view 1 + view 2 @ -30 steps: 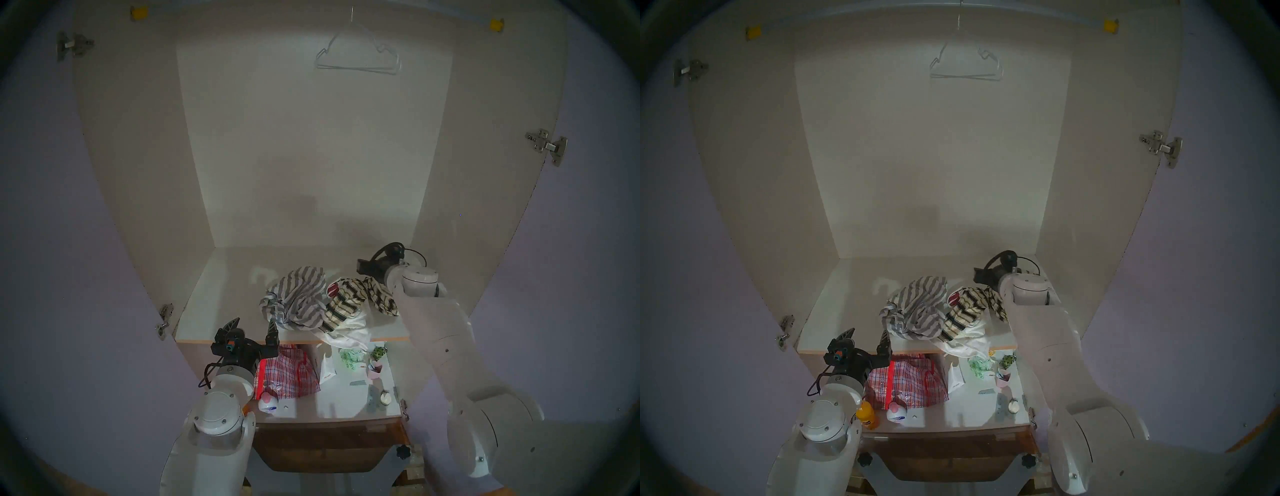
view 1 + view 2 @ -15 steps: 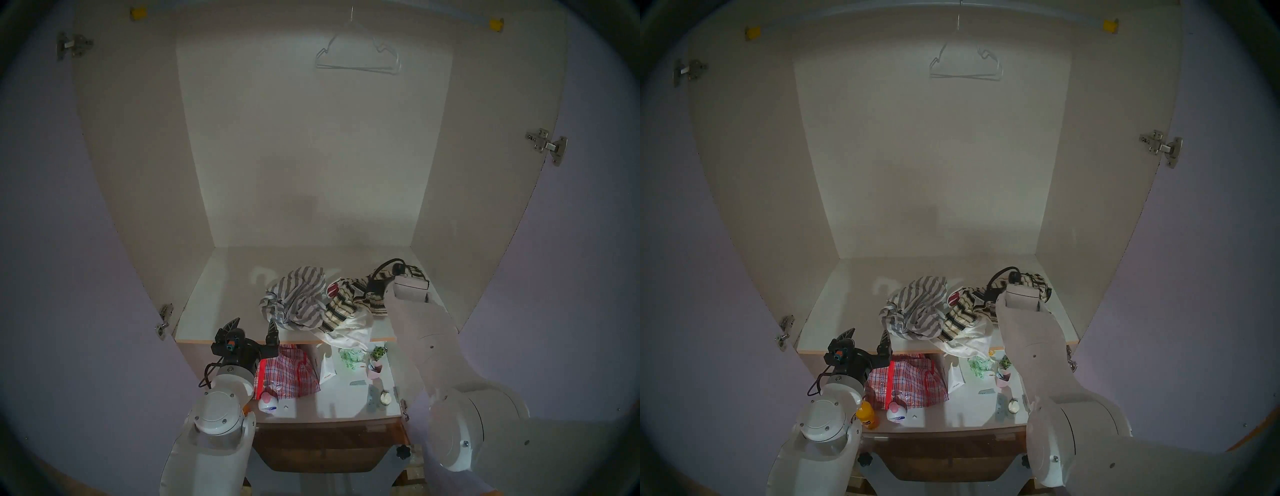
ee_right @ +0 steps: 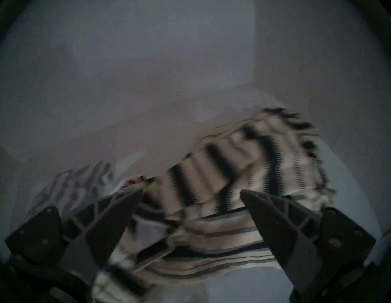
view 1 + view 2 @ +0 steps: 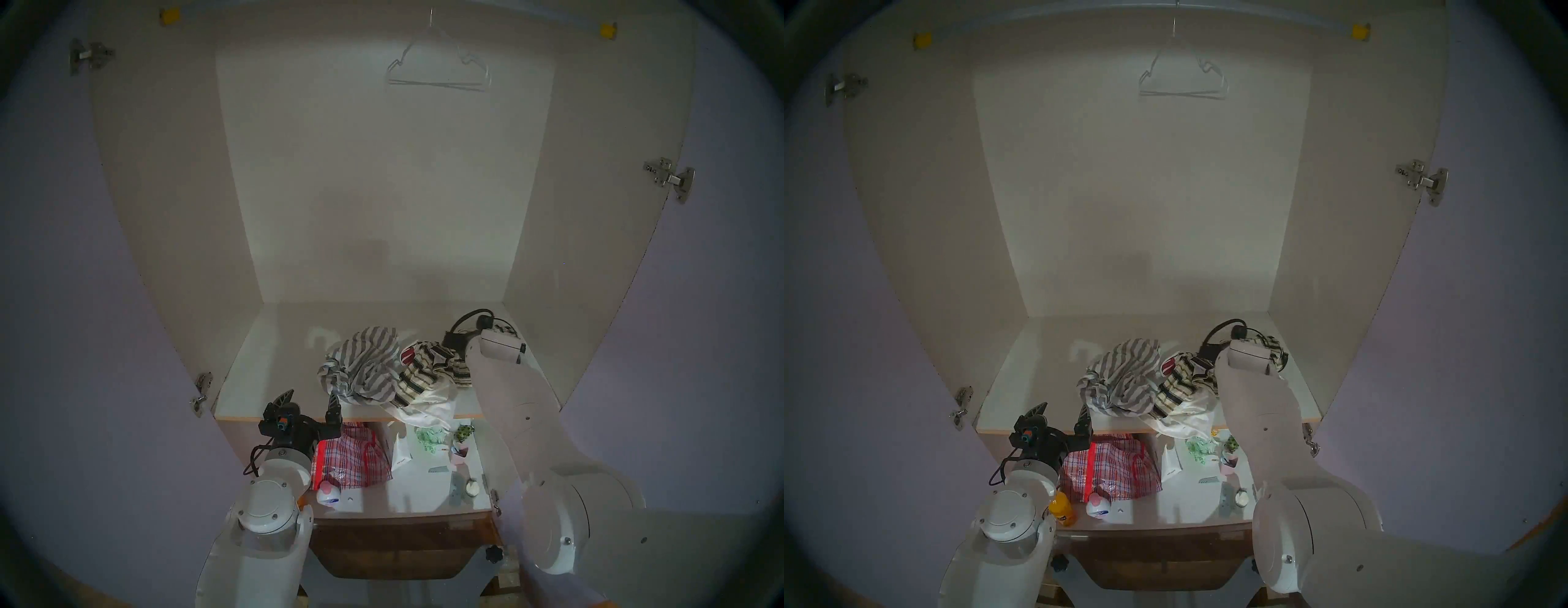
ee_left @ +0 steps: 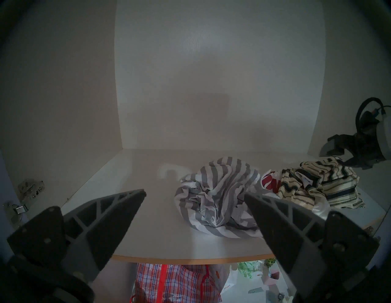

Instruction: Sort tops into two piles: light colors and dark colors

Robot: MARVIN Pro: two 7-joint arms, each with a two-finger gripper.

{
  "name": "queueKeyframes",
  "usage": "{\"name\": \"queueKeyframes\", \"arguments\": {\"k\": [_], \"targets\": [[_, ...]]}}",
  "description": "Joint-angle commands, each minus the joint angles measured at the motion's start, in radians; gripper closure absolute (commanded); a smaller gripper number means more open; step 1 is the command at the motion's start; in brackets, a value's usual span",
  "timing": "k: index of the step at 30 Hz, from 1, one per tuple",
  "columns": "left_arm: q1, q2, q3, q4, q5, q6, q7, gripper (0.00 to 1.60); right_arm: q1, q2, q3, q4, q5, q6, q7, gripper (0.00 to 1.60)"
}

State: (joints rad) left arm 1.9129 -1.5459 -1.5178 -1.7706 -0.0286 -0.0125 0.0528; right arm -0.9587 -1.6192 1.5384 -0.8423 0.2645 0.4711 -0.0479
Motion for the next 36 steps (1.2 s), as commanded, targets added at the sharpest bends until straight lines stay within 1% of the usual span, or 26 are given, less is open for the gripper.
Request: {"name": "queueKeyframes", "arguments": {"k": [1, 4, 9, 12, 13, 14, 15, 17, 18, 19, 20, 21, 23, 25, 27, 29, 30, 31, 32, 33, 36], "targets": [[-0.007, 0.002, 0.002, -0.031, -0.001, -0.005, -0.005, 0.0, 0.048, 0.01, -0.008, 0.061, 0.015, 0.009, 0.075, 0.0], [-0.007, 0.003, 0.002, -0.031, -0.002, -0.005, -0.005, 0.0, 0.096, -0.004, -0.01, 0.174, 0.008, -0.009, 0.105, 0.0], [-0.007, 0.003, 0.003, -0.03, -0.002, -0.006, -0.004, 0.0, 0.128, -0.023, -0.016, 0.263, 0.002, -0.039, 0.105, 0.0], [-0.008, 0.003, 0.003, -0.03, -0.002, -0.006, -0.004, 0.0, 0.135, -0.023, -0.02, 0.288, 0.007, -0.051, 0.133, 0.0], [-0.008, 0.003, 0.003, -0.03, -0.002, -0.006, -0.004, 0.0, 0.136, -0.021, -0.025, 0.294, 0.008, -0.053, 0.157, 0.0], [-0.008, 0.003, 0.003, -0.03, -0.002, -0.006, -0.003, 0.0, 0.14, -0.02, -0.031, 0.304, 0.008, -0.05, 0.171, 0.36], [-0.008, 0.003, 0.003, -0.03, -0.003, -0.006, -0.003, 0.0, 0.146, -0.021, -0.032, 0.317, 0.009, -0.044, 0.176, 0.8], [-0.008, 0.004, 0.003, -0.03, -0.003, -0.006, -0.003, 0.0, 0.15, -0.025, -0.038, 0.341, 0.004, -0.076, 0.179, 1.0], [-0.008, 0.004, 0.003, -0.03, -0.003, -0.006, -0.003, 0.0, 0.154, -0.025, -0.044, 0.351, 0.0, -0.077, 0.184, 1.1], [-0.008, 0.004, 0.003, -0.03, -0.003, -0.006, -0.003, 0.0, 0.155, -0.025, -0.052, 0.357, -0.008, -0.092, 0.181, 1.49], [-0.008, 0.004, 0.003, -0.03, -0.003, -0.006, -0.003, 0.0, 0.147, -0.026, -0.06, 0.346, -0.016, -0.113, 0.172, 1.6], [-0.008, 0.004, 0.004, -0.03, -0.003, -0.006, -0.003, 0.0, 0.135, -0.024, -0.073, 0.325, -0.026, -0.144, 0.171, 1.6], [-0.008, 0.004, 0.004, -0.03, -0.003, -0.006, -0.003, 0.0, 0.133, -0.023, -0.072, 0.318, -0.024, -0.143, 0.175, 1.6], [-0.008, 0.004, 0.004, -0.03, -0.003, -0.006, -0.002, 0.0, 0.124, -0.021, -0.074, 0.293, -0.026, -0.156, 0.155, 1.6], [-0.008, 0.005, 0.004, -0.03, -0.003, -0.006, -0.002, 0.0, 0.122, -0.019, -0.077, 0.288, -0.028, -0.156, 0.159, 1.6], [-0.008, 0.005, 0.004, -0.03, -0.004, -0.006, -0.002, 0.0, 0.121, -0.016, -0.081, 0.283, -0.031, -0.136, 0.165, 1.6], [-0.008, 0.005, 0.004, -0.03, -0.004, -0.006, -0.002, 0.0, 0.127, -0.016, -0.084, 0.293, -0.024, -0.102, 0.198, 1.6], [-0.008, 0.005, 0.004, -0.031, -0.004, -0.006, -0.002, 0.0, 0.129, -0.017, -0.088, 0.3, -0.026, -0.083, 0.202, 0.0], [-0.007, 0.005, 0.004, -0.031, -0.004, -0.006, -0.002, 0.0, 0.126, -0.021, -0.085, 0.302, -0.021, -0.088, 0.205, 0.0], [-0.007, 0.005, 0.004, -0.031, -0.004, -0.006, -0.002, 0.0, 0.129, -0.023, -0.081, 0.319, -0.016, -0.09, 0.226, 0.0], [-0.007, 0.006, 0.004, -0.031, -0.004, -0.006, -0.002, 0.0, 0.147, -0.032, -0.07, 0.37, -0.006, -0.102, 0.239, 0.0]]}}
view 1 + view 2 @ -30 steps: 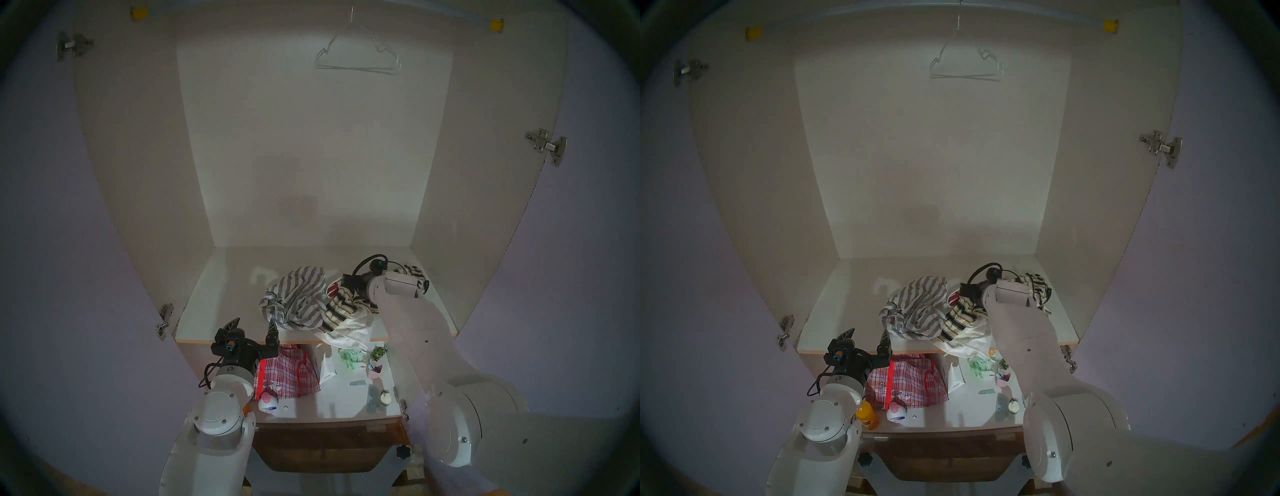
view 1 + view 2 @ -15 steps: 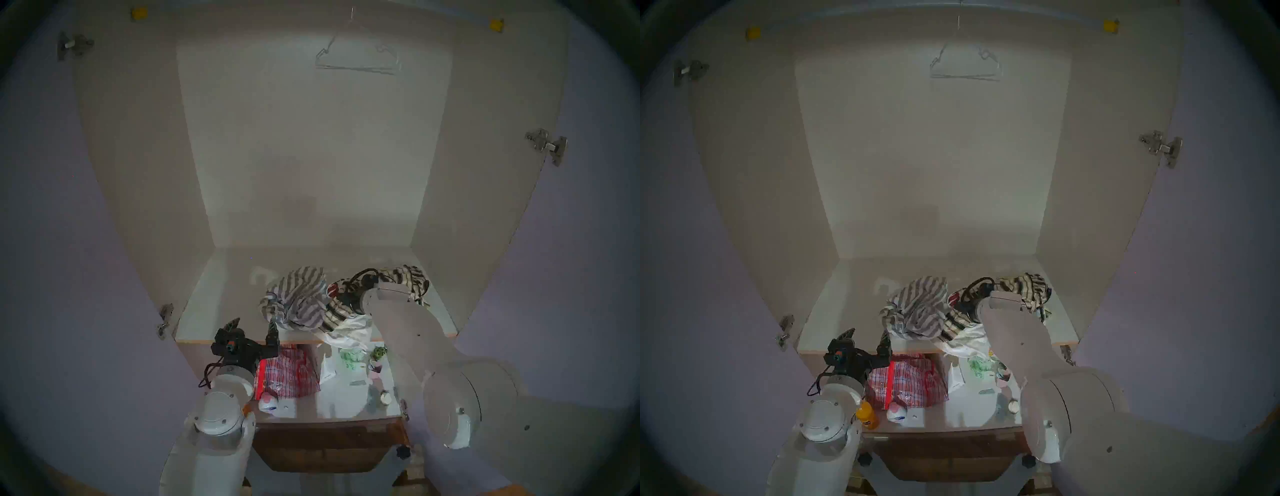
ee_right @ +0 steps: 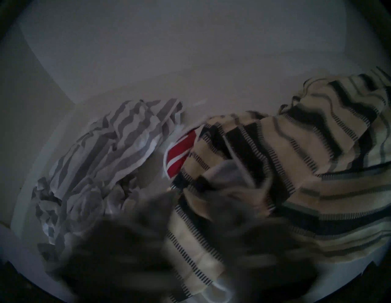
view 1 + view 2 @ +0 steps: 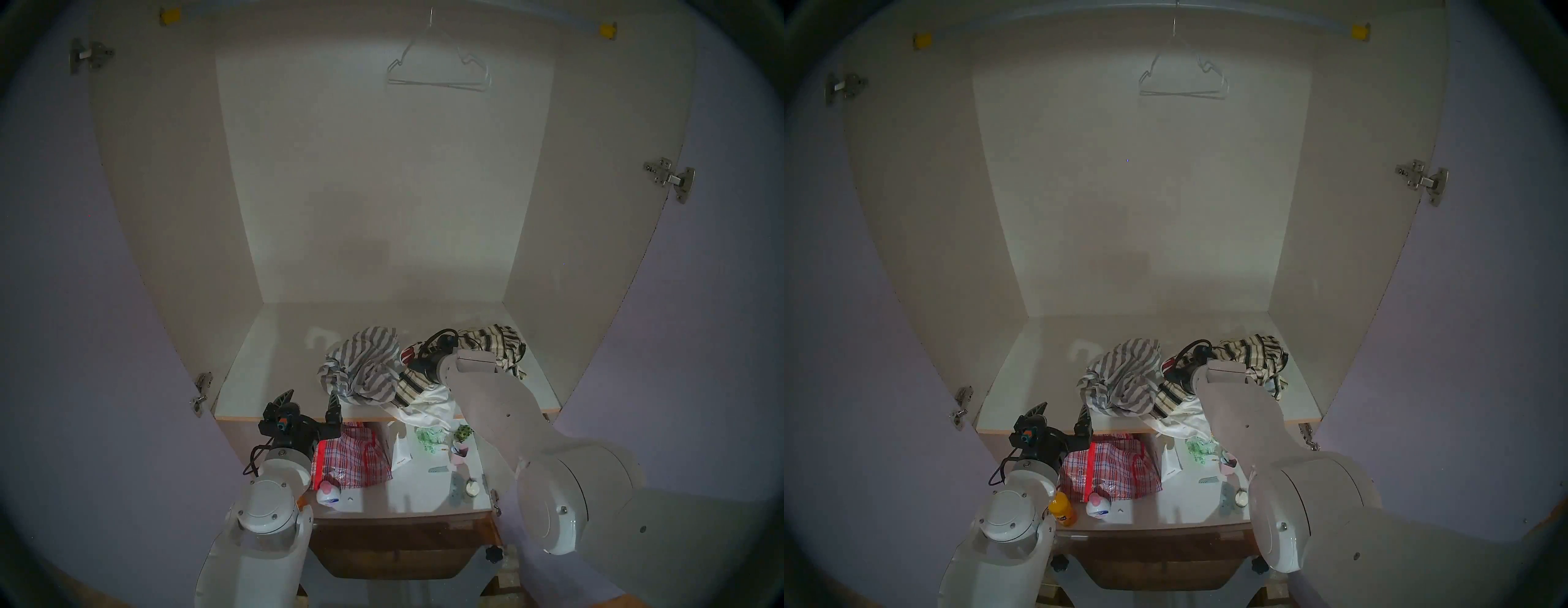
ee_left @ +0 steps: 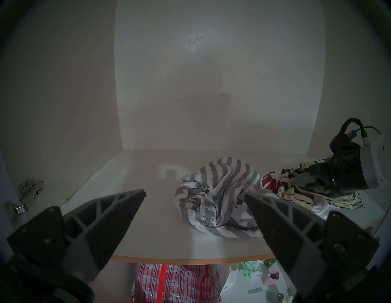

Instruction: Sort tops into two piles: light colors and dark colors

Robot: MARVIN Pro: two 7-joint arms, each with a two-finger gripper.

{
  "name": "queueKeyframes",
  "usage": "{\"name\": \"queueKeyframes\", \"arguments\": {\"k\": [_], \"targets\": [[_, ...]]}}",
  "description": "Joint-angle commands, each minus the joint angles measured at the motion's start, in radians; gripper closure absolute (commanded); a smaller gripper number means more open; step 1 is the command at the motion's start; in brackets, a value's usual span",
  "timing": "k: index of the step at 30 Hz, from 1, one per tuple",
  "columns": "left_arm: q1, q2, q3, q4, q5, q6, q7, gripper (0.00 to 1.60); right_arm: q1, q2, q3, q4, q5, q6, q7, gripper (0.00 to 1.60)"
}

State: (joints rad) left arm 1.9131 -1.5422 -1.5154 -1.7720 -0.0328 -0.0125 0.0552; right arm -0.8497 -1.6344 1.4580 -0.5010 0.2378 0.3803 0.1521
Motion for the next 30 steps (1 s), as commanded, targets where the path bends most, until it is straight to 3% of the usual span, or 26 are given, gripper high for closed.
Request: {"name": "queueKeyframes", "arguments": {"k": [1, 5, 6, 8, 9, 10, 21, 23, 24, 29, 30], "targets": [[-0.008, 0.002, 0.002, -0.029, 0.0, -0.006, -0.004, 0.0, 0.044, -0.019, 0.01, 0.042, 0.021, -0.015, 0.041, 0.0], [-0.008, 0.002, 0.002, -0.028, 0.0, -0.006, -0.004, 0.0, 0.075, -0.031, 0.005, 0.122, 0.014, -0.046, 0.036, 0.0], [-0.008, 0.002, 0.002, -0.028, 0.0, -0.006, -0.004, 0.0, 0.081, -0.034, 0.007, 0.142, 0.014, -0.066, 0.031, 0.85], [-0.008, 0.002, 0.002, -0.028, 0.0, -0.006, -0.003, 0.0, 0.086, -0.035, 0.005, 0.155, 0.011, -0.078, 0.028, 0.85], [-0.008, 0.002, 0.002, -0.028, 0.0, -0.006, -0.003, 0.0, 0.084, -0.032, -0.001, 0.155, 0.003, -0.102, 0.026, 1.1], [-0.009, 0.002, 0.003, -0.027, 0.0, -0.006, -0.003, 0.0, 0.081, -0.027, -0.008, 0.145, -0.003, -0.125, 0.029, 1.6], [-0.008, 0.003, 0.003, -0.028, -0.001, -0.006, -0.003, 0.0, 0.048, 0.009, -0.036, 0.056, -0.032, -0.172, 0.031, 1.59], [-0.008, 0.003, 0.003, -0.028, -0.001, -0.006, -0.003, 0.0, 0.043, 0.012, -0.037, 0.048, -0.034, -0.165, 0.03, 1.22], [-0.008, 0.003, 0.003, -0.029, -0.001, -0.006, -0.003, 0.0, 0.038, 0.014, -0.042, 0.042, -0.04, -0.164, 0.027, 1.14], [-0.008, 0.004, 0.003, -0.029, -0.002, -0.006, -0.002, 0.0, 0.035, 0.016, -0.053, 0.047, -0.054, -0.179, 0.02, 1.12], [-0.008, 0.004, 0.003, -0.029, -0.002, -0.006, -0.002, 0.0, 0.036, 0.017, -0.057, 0.05, -0.058, -0.189, 0.024, 0.92]]}}
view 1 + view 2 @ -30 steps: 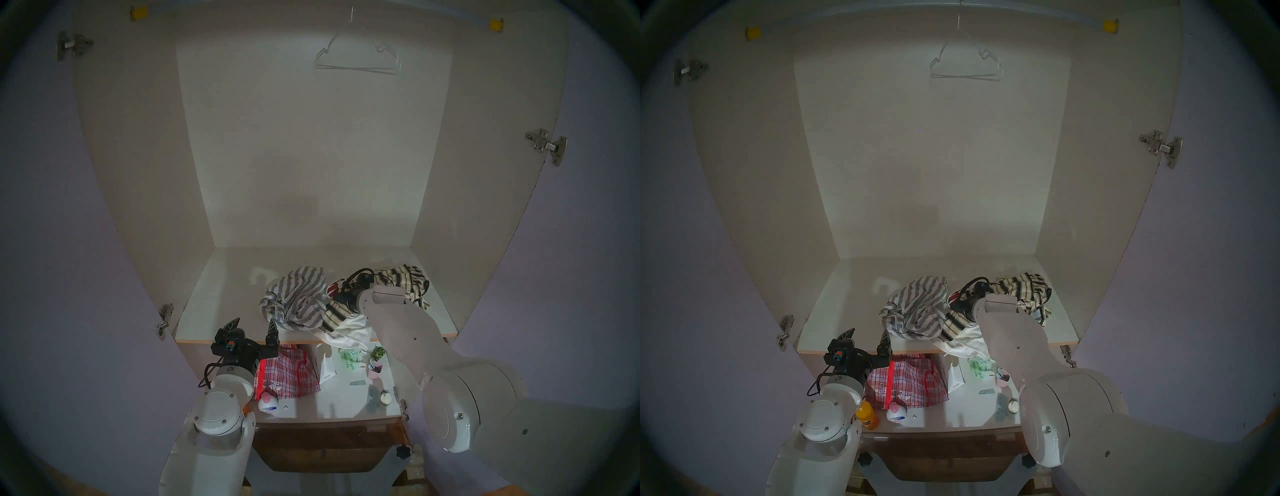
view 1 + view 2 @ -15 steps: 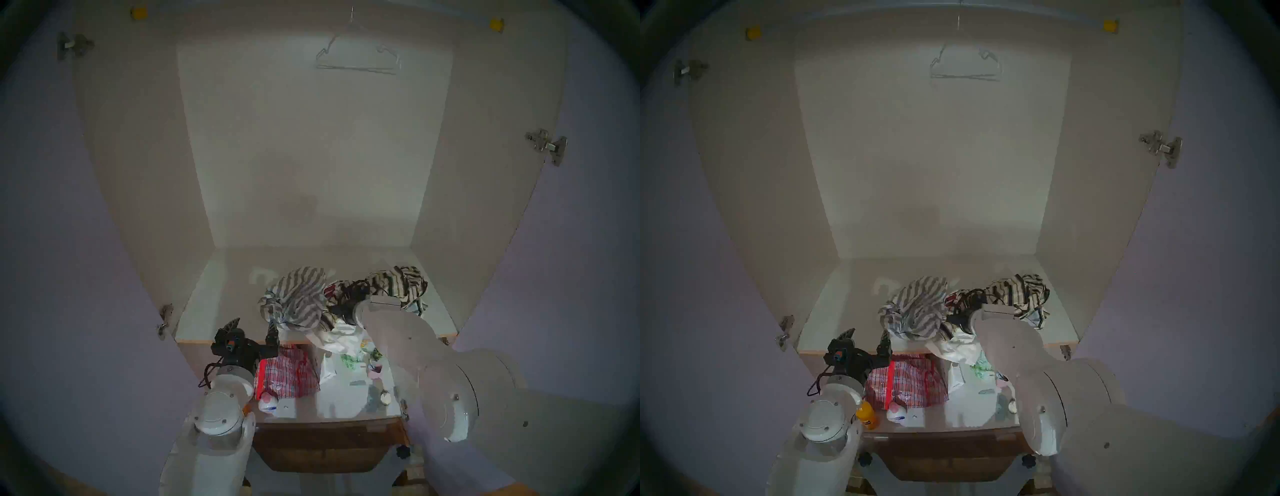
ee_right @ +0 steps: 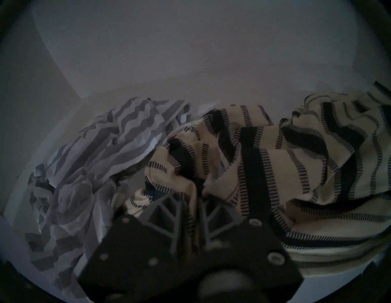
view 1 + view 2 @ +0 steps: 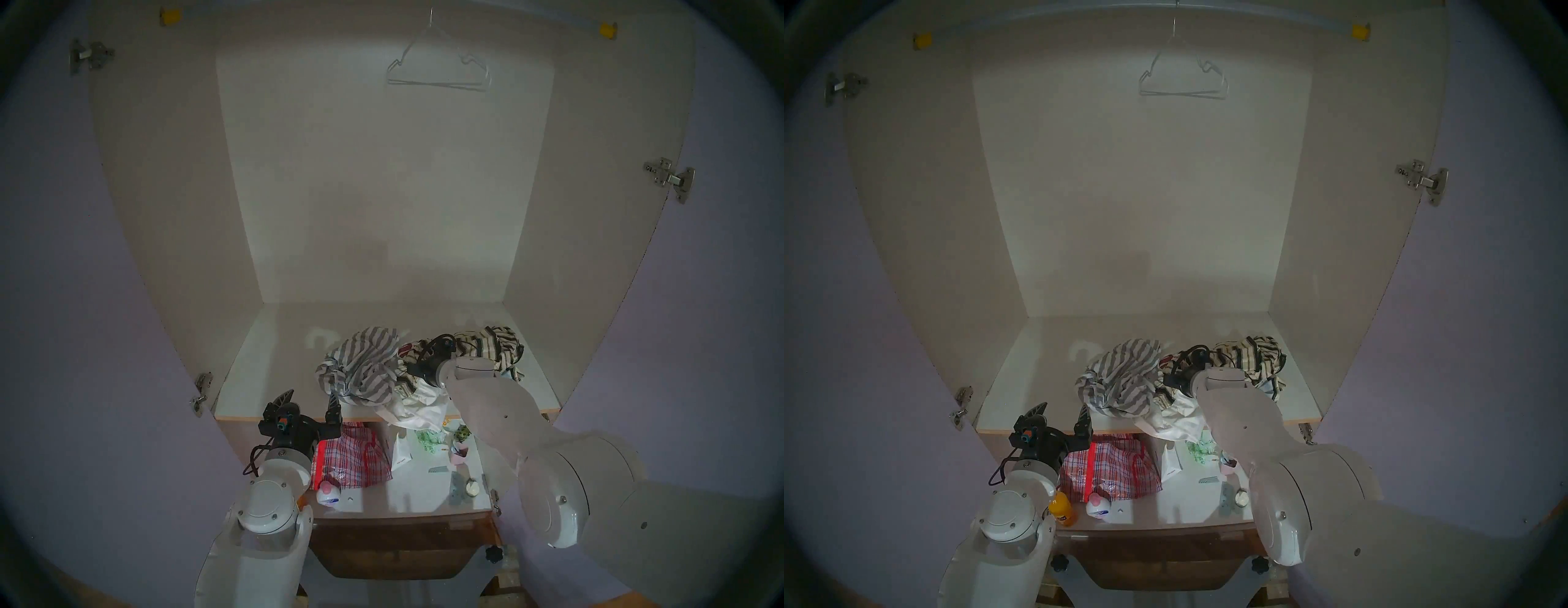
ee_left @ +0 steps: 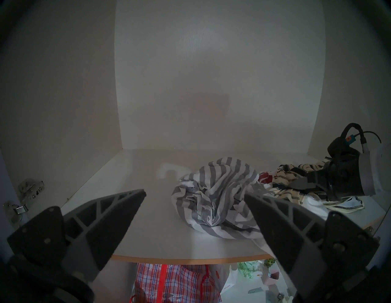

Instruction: Sort tops into two piles: light colors and dark colors

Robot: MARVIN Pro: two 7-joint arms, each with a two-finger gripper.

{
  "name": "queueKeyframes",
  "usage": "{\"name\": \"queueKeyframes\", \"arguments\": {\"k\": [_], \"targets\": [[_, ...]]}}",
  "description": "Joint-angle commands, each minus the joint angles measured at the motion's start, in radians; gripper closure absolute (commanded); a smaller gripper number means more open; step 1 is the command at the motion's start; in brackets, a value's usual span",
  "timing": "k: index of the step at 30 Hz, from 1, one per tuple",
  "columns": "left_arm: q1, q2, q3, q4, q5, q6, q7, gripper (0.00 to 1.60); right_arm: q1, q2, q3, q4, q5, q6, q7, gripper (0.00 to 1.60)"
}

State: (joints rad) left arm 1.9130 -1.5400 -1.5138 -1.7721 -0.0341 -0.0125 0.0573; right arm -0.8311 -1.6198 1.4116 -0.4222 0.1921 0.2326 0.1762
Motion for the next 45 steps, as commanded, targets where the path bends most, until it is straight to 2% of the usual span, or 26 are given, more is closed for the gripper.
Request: {"name": "queueKeyframes", "arguments": {"k": [1, 2, 4, 5, 6, 7, 9, 10, 11, 12, 13, 14, 15, 23, 38, 39, 41, 43, 44, 45], "targets": [[-0.008, 0.002, 0.002, -0.029, 0.0, -0.006, -0.004, 0.0, 0.019, 0.002, -0.012, -0.025, -0.015, -0.047, -0.002, 0.82], [-0.008, 0.002, 0.002, -0.029, 0.0, -0.006, -0.004, 0.0, 0.024, -0.001, -0.012, -0.017, -0.015, -0.042, -0.008, 0.38], [-0.008, 0.002, 0.002, -0.029, -0.001, -0.006, -0.004, 0.0, 0.034, -0.004, -0.021, 0.005, -0.027, -0.053, -0.014, 0.89], [-0.008, 0.002, 0.002, -0.029, -0.001, -0.006, -0.004, 0.0, 0.041, -0.007, -0.022, 0.019, -0.028, -0.055, -0.017, 0.86], [-0.008, 0.002, 0.002, -0.029, -0.001, -0.006, -0.004, 0.0, 0.048, -0.009, -0.025, 0.035, -0.03, -0.061, -0.019, 0.67], [-0.008, 0.002, 0.002, -0.029, -0.001, -0.006, -0.004, 0.0, 0.051, -0.012, -0.024, 0.044, -0.029, -0.073, -0.021, 0.21], [-0.008, 0.002, 0.002, -0.028, -0.001, -0.006, -0.004, 0.0, 0.063, -0.019, -0.015, 0.07, -0.023, -0.08, -0.039, 0.15], [-0.008, 0.002, 0.002, -0.028, -0.001, -0.006, -0.004, 0.0, 0.065, -0.019, -0.018, 0.076, -0.027, -0.09, -0.041, 1.17], [-0.008, 0.002, 0.002, -0.028, -0.001, -0.006, -0.003, 0.0, 0.068, -0.018, -0.021, 0.081, -0.03, -0.101, -0.039, 1.45], [-0.008, 0.002, 0.002, -0.028, -0.001, -0.006, -0.003, 0.0, 0.072, -0.019, -0.025, 0.088, -0.033, -0.105, -0.031, 1.51], [-0.008, 0.002, 0.003, -0.028, -0.001, -0.006, -0.003, 0.0, 0.074, -0.021, -0.028, 0.09, -0.036, -0.109, -0.028, 0.99], [-0.008, 0.002, 0.003, -0.028, -0.001, -0.006, -0.003, 0.0, 0.077, -0.023, -0.029, 0.096, -0.037, -0.112, -0.033, 0.58], [-0.008, 0.002, 0.003, -0.028, -0.001, -0.006, -0.003, 0.0, 0.08, -0.025, -0.028, 0.102, -0.036, -0.117, -0.031, 0.0], [-0.009, 0.003, 0.003, -0.027, -0.001, -0.006, -0.003, 0.0, 0.119, -0.032, -0.023, 0.16, -0.037, -0.127, -0.041, 0.0], [-0.009, 0.003, 0.003, -0.027, -0.001, -0.007, -0.002, 0.0, 0.161, -0.039, -0.01, 0.188, -0.037, -0.16, -0.048, 0.0], [-0.009, 0.003, 0.004, -0.027, -0.002, -0.007, -0.002, 0.0, 0.162, -0.04, -0.01, 0.195, -0.037, -0.167, -0.047, 0.38], [-0.009, 0.004, 0.004, -0.028, -0.002, -0.006, -0.002, 0.0, 0.163, -0.04, -0.012, 0.204, -0.039, -0.178, -0.045, 0.83], [-0.009, 0.004, 0.004, -0.028, -0.002, -0.006, -0.002, 0.0, 0.158, -0.04, -0.016, 0.201, -0.043, -0.202, -0.038, 0.93], [-0.009, 0.004, 0.004, -0.028, -0.002, -0.006, -0.002, 0.0, 0.158, -0.042, -0.015, 0.202, -0.043, -0.206, -0.041, 1.12], [-0.009, 0.004, 0.004, -0.028, -0.002, -0.006, -0.002, 0.0, 0.159, -0.042, -0.015, 0.204, -0.043, -0.207, -0.039, 1.21]]}}
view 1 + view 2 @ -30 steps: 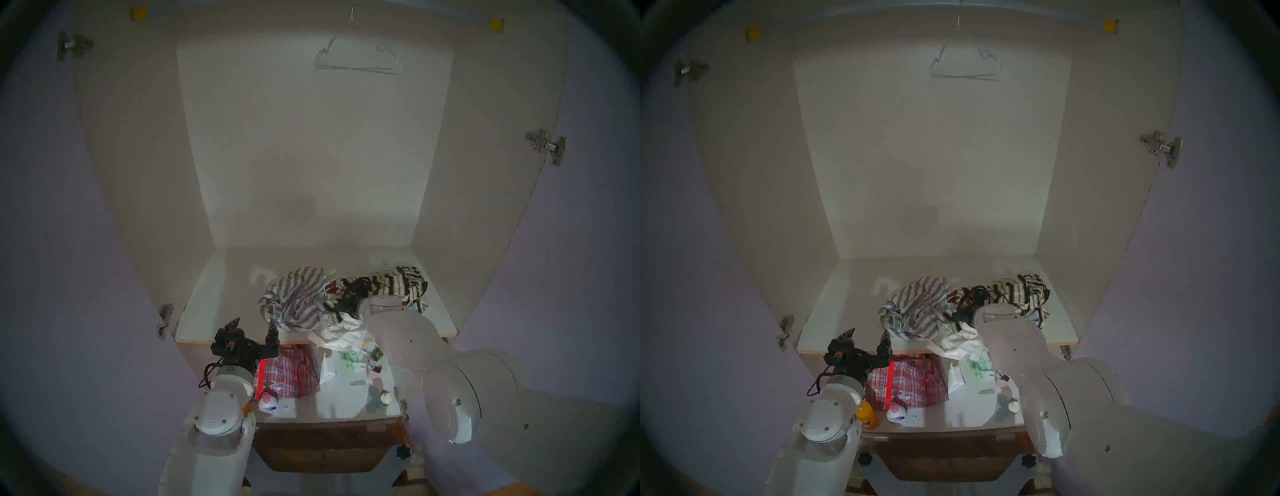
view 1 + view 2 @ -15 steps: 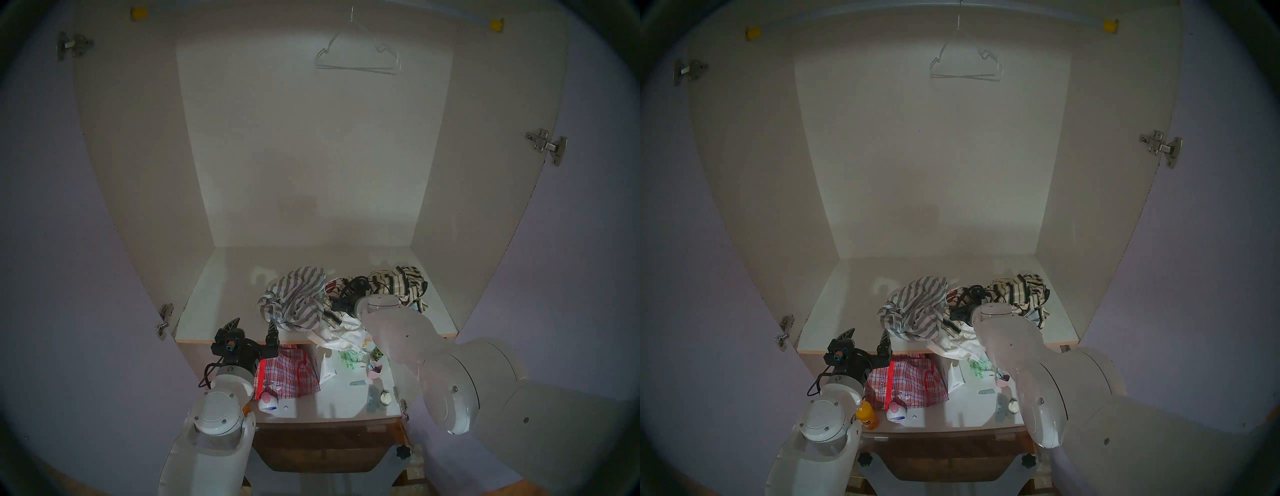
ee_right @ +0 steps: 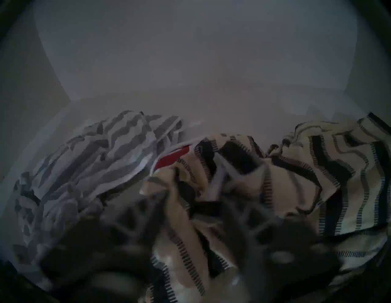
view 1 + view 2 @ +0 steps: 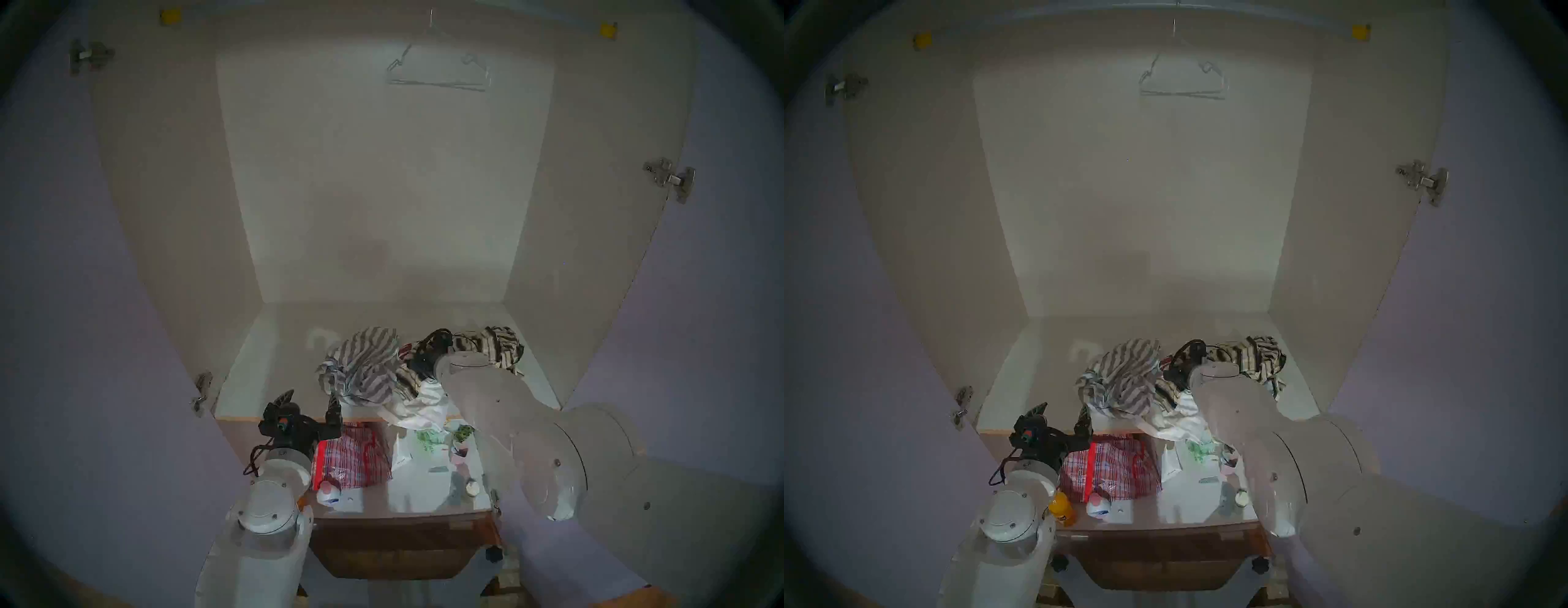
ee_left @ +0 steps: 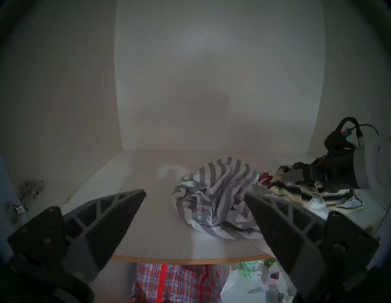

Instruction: Sort tops into two piles: light colors and dark colors

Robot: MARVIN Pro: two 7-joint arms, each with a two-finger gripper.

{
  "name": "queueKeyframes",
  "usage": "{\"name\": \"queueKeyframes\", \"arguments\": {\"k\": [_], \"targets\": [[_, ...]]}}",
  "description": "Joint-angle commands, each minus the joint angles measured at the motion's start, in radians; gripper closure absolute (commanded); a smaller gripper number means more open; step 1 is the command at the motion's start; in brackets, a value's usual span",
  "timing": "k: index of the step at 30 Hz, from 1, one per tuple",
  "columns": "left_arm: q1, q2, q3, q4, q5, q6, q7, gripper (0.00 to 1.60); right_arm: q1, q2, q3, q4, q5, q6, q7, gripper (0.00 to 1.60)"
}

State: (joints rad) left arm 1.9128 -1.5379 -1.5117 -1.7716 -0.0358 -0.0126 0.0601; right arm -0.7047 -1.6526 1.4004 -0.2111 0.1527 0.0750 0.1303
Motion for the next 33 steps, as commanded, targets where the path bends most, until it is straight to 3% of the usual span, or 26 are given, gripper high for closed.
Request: {"name": "queueKeyframes", "arguments": {"k": [1, 6, 7, 17, 27, 33], "targets": [[-0.008, 0.002, 0.002, -0.028, 0.0, -0.006, -0.004, 0.0, 0.033, -0.009, -0.007, -0.006, -0.006, -0.061, 0.008, 1.6], [-0.008, 0.002, 0.002, -0.028, 0.0, -0.006, -0.004, 0.0, 0.031, -0.01, -0.019, -0.015, -0.019, -0.097, -0.001, 1.54], [-0.009, 0.002, 0.002, -0.028, 0.0, -0.007, -0.004, 0.0, 0.029, -0.008, -0.02, -0.026, -0.02, -0.113, 0.0, 1.6], [-0.01, 0.002, 0.002, -0.025, 0.0, -0.007, -0.002, 0.0, 0.055, 0.007, -0.011, -0.097, -0.019, -0.188, -0.012, 1.6], [-0.011, 0.002, 0.003, -0.024, -0.001, -0.007, 0.0, 0.0, 0.097, 0.065, 0.031, -0.166, -0.01, -0.216, -0.065, 1.6], [-0.01, 0.003, 0.004, -0.025, -0.001, -0.007, 0.0, 0.0, 0.088, 0.137, 0.055, -0.216, -0.018, -0.223, -0.133, 1.6]]}}
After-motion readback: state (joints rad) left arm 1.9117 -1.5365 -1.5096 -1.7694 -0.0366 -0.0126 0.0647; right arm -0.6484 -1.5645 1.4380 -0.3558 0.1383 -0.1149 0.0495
